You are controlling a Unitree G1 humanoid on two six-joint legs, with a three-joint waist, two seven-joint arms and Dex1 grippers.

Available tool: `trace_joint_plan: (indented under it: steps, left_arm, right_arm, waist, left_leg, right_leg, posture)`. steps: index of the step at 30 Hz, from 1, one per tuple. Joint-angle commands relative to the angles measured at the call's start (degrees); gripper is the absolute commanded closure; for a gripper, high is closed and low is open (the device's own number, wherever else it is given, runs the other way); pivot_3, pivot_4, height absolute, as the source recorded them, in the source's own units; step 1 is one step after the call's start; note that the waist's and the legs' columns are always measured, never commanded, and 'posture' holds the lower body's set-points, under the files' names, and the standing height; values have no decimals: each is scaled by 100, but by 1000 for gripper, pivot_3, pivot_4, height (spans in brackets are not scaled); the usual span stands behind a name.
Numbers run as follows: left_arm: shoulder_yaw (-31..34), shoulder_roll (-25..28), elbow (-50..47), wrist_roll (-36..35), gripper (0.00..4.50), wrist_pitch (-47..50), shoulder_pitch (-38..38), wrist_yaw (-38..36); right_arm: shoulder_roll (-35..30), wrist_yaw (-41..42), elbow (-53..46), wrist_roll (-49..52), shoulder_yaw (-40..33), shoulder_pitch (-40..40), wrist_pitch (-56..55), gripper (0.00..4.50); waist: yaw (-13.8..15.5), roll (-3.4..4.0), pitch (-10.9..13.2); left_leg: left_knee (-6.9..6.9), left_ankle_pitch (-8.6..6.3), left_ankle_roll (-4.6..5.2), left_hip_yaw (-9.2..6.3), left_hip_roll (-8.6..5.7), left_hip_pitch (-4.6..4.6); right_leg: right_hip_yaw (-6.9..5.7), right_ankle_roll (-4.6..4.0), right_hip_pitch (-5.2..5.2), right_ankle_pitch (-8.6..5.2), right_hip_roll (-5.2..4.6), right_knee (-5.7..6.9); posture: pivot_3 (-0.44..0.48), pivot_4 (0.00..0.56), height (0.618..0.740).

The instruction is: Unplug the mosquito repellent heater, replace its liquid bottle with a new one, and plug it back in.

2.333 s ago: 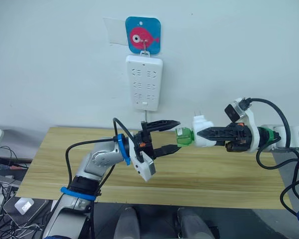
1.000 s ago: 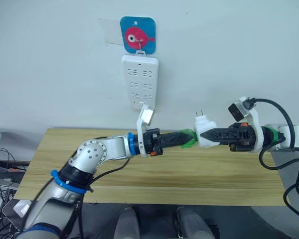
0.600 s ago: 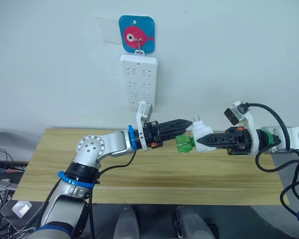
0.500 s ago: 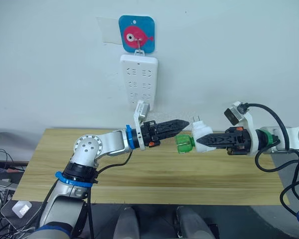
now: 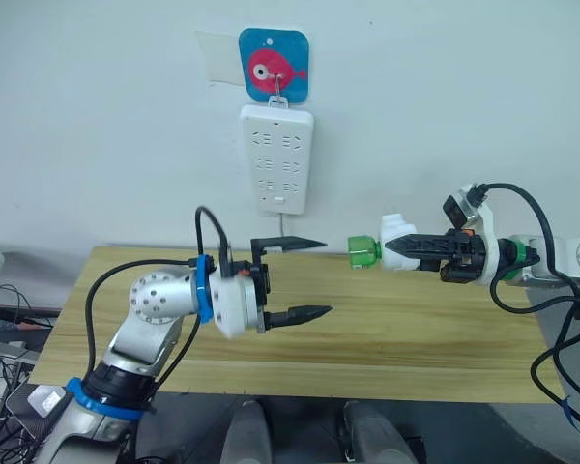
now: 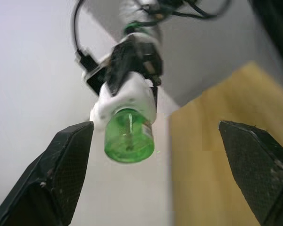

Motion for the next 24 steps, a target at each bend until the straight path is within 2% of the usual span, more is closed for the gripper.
trace_joint_plan:
  steps: [1, 6, 10, 22, 24]
  left_arm:
    - [242, -486, 691, 1157, 16, -1213, -444, 833]
    - [215, -898, 1482, 2275, 16, -1793, -985, 1753]
    - [113, -931, 1856, 2857, 16, -1992, -1198, 2281]
    - [-111, -765, 2101, 3485, 16, -2153, -1567, 3306]
    - [-160, -744, 2092, 3457, 399, -2230, -1616, 3410]
  right_arm:
    - [-4, -33, -139, 203, -201, -89, 128, 1407]
    - [-12, -121, -246, 414, -180, -108, 206, 1407]
    - [-31, -268, -350, 695, -132, -80, 146, 1407]
    - [-154, -526, -560, 1084, -23, 124, -70, 1407]
    - [-152, -558, -575, 1119, -10, 135, -108, 1407]
  waist:
    - [38, 0, 0]
    - [42, 0, 0]
    - [12, 0, 0]
    - [-97, 0, -1]
    - [-101, 0, -1]
  left_leg:
    - [2, -2, 4, 6, -2, 0]
    - [8, -8, 14, 28, -2, -1]
    - [7, -8, 14, 34, 0, -1]
    - [10, -5, 10, 37, 1, 1]
    - [9, -5, 10, 38, 2, 1]
  right_leg:
    - [-1, 4, 0, 2, -5, 0]
    - [2, 14, -5, 7, -7, 2]
    - [4, 14, -9, 7, -7, 7]
    - [5, 15, -10, 7, -8, 17]
    - [5, 15, -10, 7, -8, 17]
  posture:
    - [-98, 206, 740]
    - [-108, 200, 740]
    - [-117, 197, 740]
    - [-126, 196, 740]
    - [-127, 195, 740]
